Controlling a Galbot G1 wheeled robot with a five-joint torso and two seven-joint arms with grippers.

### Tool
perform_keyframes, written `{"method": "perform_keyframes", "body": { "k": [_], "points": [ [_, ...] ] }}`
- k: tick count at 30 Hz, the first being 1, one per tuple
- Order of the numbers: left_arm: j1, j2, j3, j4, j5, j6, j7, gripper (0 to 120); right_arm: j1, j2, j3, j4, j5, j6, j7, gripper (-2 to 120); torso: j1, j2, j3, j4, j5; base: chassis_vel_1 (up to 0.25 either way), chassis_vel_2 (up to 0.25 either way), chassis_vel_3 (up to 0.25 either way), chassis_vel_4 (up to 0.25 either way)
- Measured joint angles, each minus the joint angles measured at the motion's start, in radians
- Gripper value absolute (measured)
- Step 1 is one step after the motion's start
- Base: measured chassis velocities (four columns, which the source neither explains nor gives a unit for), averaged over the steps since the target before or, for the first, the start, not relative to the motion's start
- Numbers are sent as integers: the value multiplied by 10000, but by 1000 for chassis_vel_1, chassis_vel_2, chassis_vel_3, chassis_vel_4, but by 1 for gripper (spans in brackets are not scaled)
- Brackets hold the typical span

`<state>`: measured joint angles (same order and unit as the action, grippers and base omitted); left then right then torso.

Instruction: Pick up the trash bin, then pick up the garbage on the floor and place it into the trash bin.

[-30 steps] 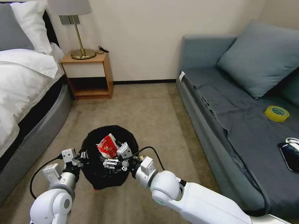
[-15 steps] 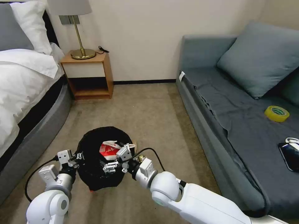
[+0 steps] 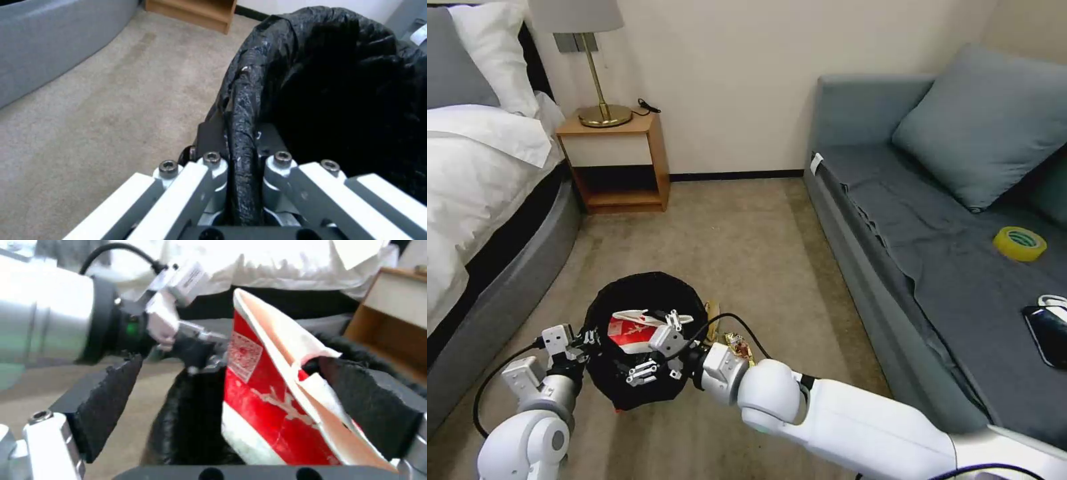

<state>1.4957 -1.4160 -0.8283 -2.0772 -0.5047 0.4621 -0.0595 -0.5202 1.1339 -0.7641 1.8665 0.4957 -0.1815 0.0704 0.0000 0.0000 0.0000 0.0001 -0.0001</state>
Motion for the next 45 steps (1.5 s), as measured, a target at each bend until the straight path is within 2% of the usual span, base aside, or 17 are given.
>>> {"method": "perform_keyframes", "body": {
  "k": [11, 13, 16, 18, 23, 25, 26, 31, 36, 45],
  "points": [
    [-58, 35, -96, 94, -122, -29, 26, 5, 13, -261, 249, 213, 858, -673, 70, 100, 0, -1, 1, -2, -2, 0, 0, 0, 0],
    [-91, 38, -94, 126, -141, -31, 37, 5, 12, -145, 249, 366, 1284, -949, 428, 100, 0, 0, 0, -1, 5, 0, 0, 0, 0],
    [-136, 40, -95, 175, -148, -40, 40, 5, 32, -196, 245, 294, 1272, -931, 202, 100, 0, 0, 1, 0, -3, 0, 0, 0, 0],
    [-157, 56, -105, 200, -166, -40, 40, 5, 39, -104, 103, 558, 1910, -1108, 435, 100, 0, 1, 0, -2, 3, 0, 0, 0, 0],
    [-169, 67, -143, 243, -201, -62, 46, 5, -8, -102, 142, 326, 1560, -1266, 357, 100, 0, 1, 1, 0, -3, 0, 0, 0, 0],
    [-164, 105, -204, 275, -232, -90, 81, 5, 46, -64, 168, 647, 2213, -1595, 653, 100, 0, 2, 0, -1, 4, 0, 0, 0, 0],
    [-180, 112, -231, 333, -236, -136, 105, 5, 54, -141, 211, 396, 1880, -1521, 676, 100, 0, 0, 1, 1, -2, 0, 0, 0, 0],
    [-188, 128, -247, 336, -252, -153, 125, 5, -130, -173, 331, 665, 1986, -1529, 800, 100, 0, 1, 0, -2, 2, 0, 0, 0, 0],
    [-229, 175, -285, 397, -247, -186, 134, 5, -496, -139, 809, 638, 1450, -1322, 932, 100, 0, 1, 0, -1, 1, 0, 0, 0, 0],
    [-400, 382, -518, 542, 208, -416, 131, 5, -1380, -634, 2480, 258, 442, -1332, 1339, 100, 0, 1, 0, -1, 2, 0, 0, 0, 0]
  ]
}}
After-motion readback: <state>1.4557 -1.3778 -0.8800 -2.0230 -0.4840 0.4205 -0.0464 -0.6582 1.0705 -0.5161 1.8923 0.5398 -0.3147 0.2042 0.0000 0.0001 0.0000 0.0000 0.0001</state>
